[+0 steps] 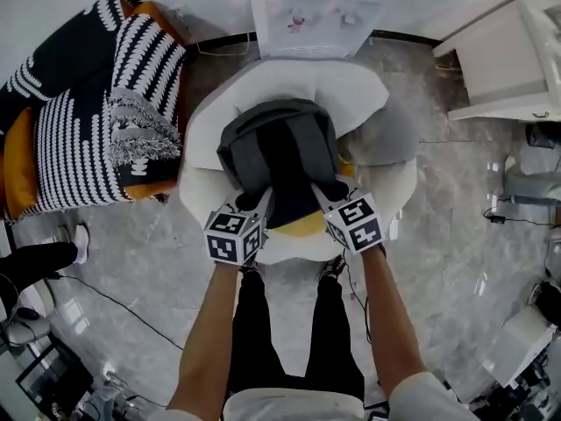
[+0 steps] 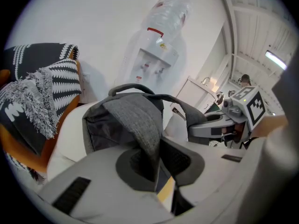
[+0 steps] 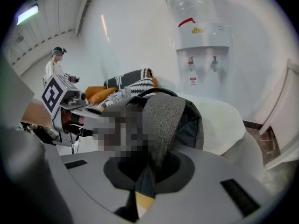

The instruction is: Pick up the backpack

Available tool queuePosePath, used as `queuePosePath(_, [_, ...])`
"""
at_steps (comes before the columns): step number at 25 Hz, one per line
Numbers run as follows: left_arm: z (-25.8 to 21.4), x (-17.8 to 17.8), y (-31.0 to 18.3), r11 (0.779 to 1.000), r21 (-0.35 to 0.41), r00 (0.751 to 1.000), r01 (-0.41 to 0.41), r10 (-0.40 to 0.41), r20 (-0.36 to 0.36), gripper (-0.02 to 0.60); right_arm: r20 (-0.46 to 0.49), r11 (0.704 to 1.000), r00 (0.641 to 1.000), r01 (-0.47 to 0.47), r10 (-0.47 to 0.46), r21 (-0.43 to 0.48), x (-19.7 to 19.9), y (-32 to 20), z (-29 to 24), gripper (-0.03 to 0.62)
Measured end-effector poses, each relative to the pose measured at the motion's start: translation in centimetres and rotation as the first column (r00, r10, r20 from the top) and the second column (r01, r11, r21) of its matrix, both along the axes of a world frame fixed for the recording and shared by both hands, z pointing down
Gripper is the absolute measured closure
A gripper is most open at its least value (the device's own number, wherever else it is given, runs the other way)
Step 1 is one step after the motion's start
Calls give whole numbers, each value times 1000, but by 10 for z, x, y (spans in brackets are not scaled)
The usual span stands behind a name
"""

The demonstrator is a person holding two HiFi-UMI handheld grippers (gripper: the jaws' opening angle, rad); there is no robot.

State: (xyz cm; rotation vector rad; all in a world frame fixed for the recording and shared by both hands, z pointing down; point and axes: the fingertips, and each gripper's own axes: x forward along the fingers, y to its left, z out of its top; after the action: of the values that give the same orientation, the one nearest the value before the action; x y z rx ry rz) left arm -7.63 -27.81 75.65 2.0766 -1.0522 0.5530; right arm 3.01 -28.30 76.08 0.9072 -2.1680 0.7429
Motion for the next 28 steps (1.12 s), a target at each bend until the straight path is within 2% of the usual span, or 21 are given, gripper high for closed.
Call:
queuePosePath(15, [-26,15,45,1000,-3,1000,-19,19,-17,525,22,999,999,-33,34,-10,11,45,-39,560])
queuePosePath(22, [-45,18,59,1000,3,999,-2,2,-42,525,22,999,999,-36,36,-16,16,61,-59,560])
queuePosePath(28, [-56,21,75,999,0,999,-39,39,-29,525,19,999,999,-48,48,-24,22,74,-72,560])
